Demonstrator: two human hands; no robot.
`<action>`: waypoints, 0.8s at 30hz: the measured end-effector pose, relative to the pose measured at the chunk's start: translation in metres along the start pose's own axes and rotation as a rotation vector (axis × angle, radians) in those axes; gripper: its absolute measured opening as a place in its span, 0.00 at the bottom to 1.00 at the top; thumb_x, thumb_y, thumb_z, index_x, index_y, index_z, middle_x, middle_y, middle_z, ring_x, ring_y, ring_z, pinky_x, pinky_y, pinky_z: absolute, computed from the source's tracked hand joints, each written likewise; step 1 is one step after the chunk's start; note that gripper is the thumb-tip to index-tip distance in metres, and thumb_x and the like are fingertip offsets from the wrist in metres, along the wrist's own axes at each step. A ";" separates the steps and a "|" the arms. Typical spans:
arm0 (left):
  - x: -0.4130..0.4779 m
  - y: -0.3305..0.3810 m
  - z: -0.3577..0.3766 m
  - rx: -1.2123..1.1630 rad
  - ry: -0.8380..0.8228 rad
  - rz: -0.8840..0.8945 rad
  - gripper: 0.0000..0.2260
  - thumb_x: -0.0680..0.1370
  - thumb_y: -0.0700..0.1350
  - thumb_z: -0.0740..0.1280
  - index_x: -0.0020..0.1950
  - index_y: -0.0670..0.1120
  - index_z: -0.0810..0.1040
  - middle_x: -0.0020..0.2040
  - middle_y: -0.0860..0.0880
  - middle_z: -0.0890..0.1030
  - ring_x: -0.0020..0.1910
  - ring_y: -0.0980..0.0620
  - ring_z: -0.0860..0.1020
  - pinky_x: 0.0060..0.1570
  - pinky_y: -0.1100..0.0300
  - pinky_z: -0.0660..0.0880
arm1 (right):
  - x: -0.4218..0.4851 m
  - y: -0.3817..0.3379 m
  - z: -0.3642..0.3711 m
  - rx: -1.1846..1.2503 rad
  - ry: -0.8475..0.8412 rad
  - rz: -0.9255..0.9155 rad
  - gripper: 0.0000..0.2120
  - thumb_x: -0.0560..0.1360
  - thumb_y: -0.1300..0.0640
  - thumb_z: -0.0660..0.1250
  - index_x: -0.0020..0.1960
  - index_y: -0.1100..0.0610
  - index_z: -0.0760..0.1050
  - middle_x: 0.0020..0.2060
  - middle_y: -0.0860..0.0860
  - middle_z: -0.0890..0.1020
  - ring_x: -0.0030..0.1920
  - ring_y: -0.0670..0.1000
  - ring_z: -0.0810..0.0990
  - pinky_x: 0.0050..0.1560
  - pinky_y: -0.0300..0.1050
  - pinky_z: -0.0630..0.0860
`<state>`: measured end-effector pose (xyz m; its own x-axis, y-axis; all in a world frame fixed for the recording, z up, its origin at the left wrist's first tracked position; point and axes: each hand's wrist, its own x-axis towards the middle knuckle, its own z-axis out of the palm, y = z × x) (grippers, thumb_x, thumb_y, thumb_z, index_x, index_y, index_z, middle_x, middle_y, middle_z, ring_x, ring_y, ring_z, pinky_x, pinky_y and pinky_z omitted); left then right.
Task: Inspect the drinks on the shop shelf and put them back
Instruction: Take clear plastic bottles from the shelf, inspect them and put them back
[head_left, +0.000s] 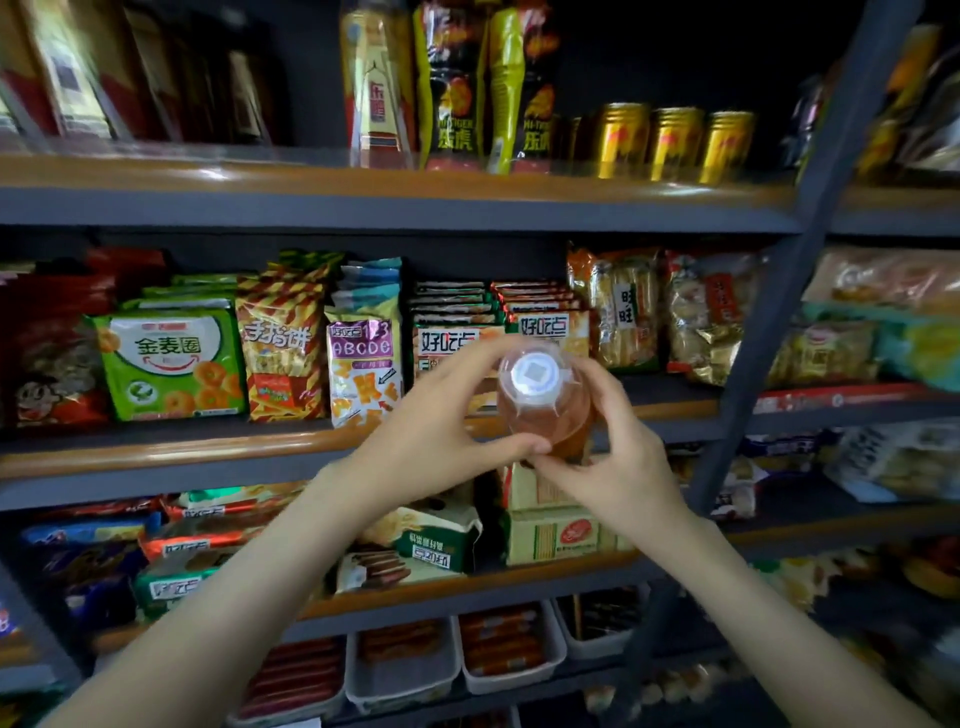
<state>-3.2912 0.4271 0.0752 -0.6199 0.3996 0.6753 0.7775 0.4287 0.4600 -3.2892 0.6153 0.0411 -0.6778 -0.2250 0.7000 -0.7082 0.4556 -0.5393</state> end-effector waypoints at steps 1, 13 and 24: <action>0.012 0.003 0.003 -0.019 -0.005 0.031 0.29 0.70 0.56 0.73 0.68 0.62 0.65 0.64 0.66 0.71 0.65 0.64 0.72 0.62 0.66 0.71 | 0.003 0.001 -0.009 0.019 0.039 -0.008 0.32 0.67 0.40 0.71 0.65 0.31 0.58 0.61 0.29 0.68 0.60 0.31 0.72 0.55 0.23 0.68; 0.168 0.038 0.112 0.290 0.434 0.246 0.21 0.79 0.53 0.60 0.69 0.44 0.69 0.62 0.50 0.75 0.64 0.55 0.70 0.64 0.75 0.59 | 0.057 0.054 -0.202 0.141 0.810 -0.135 0.37 0.67 0.49 0.77 0.69 0.47 0.62 0.64 0.47 0.74 0.63 0.42 0.75 0.61 0.34 0.73; 0.326 0.053 0.244 0.694 0.628 0.246 0.23 0.76 0.44 0.69 0.70 0.40 0.71 0.67 0.37 0.73 0.66 0.38 0.70 0.65 0.41 0.69 | 0.154 0.165 -0.366 0.224 0.915 -0.233 0.34 0.75 0.59 0.72 0.72 0.52 0.55 0.68 0.50 0.68 0.65 0.43 0.73 0.61 0.37 0.73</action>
<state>-3.4775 0.7777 0.1789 -0.1218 0.1224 0.9850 0.5176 0.8546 -0.0422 -3.4379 0.9706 0.2311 -0.1667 0.5112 0.8431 -0.8908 0.2885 -0.3511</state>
